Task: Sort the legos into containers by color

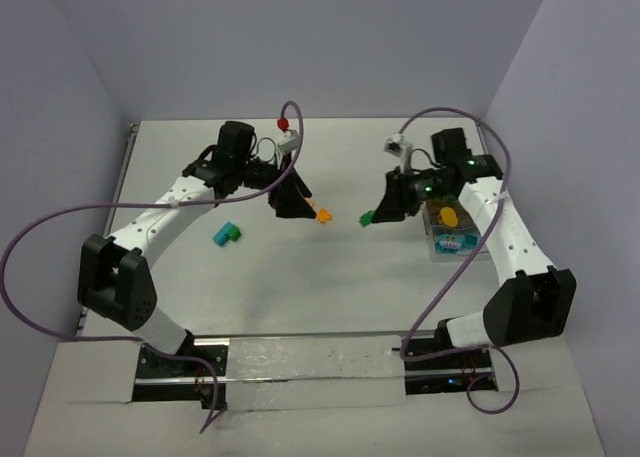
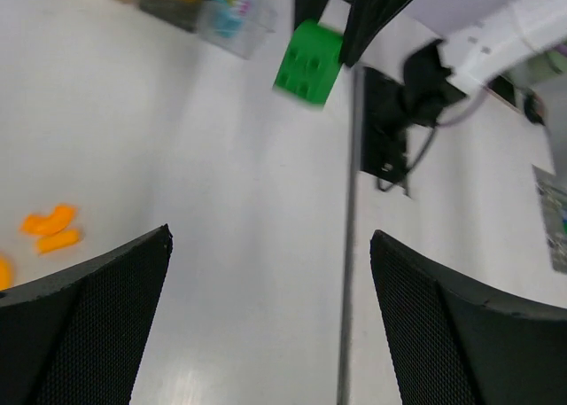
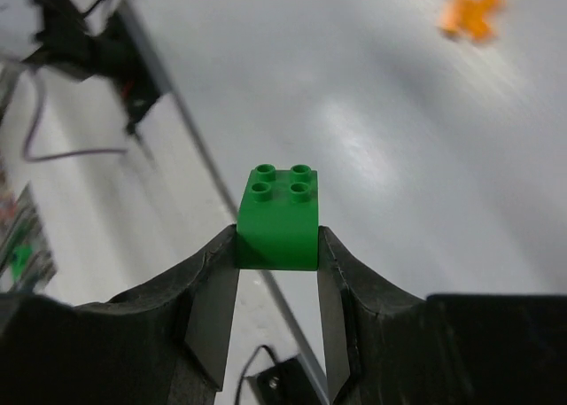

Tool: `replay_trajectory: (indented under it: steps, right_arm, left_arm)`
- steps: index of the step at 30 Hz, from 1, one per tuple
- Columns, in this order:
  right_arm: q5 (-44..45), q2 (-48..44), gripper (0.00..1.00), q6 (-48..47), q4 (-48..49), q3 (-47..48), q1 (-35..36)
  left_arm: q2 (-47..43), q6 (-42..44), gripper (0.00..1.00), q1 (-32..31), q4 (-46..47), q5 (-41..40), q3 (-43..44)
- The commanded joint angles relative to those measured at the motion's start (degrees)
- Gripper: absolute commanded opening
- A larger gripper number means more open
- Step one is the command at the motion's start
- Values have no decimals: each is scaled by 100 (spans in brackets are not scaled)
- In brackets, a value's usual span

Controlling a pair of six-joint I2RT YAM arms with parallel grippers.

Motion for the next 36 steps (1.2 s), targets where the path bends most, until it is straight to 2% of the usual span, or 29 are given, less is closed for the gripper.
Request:
replay_trajectory:
  steps: [1,5,11,15,24,31,36]
  right_arm:
    - [939,-363,0,-476,-104,-257,-1268]
    - [2366,-65,0,-331,311,-153,-2375]
    - [3790,595,0,183,1174,305,-2791]
    - [4237,1173,0,582,1518,751,-2847]
    - [4641,2024,0,990,1936,1410,-2811]
    - [4676,2540,0,904,1720,1828,-2759]
    - [4765,2703,7,809,1691,1883,-2717]
  left_arm:
    - [-327,-111,99,343,-97,-1100,362]
    - [-465,-438,99,500,105,-1794,194]
    - [-411,-610,99,586,-26,-2725,267]
    - [-373,-601,99,660,-96,-2715,264]
    - [-381,-610,99,678,-25,-2697,150]
    - [-223,-471,99,713,-235,-2490,360]
    - [-386,-364,99,775,-149,-2453,220]
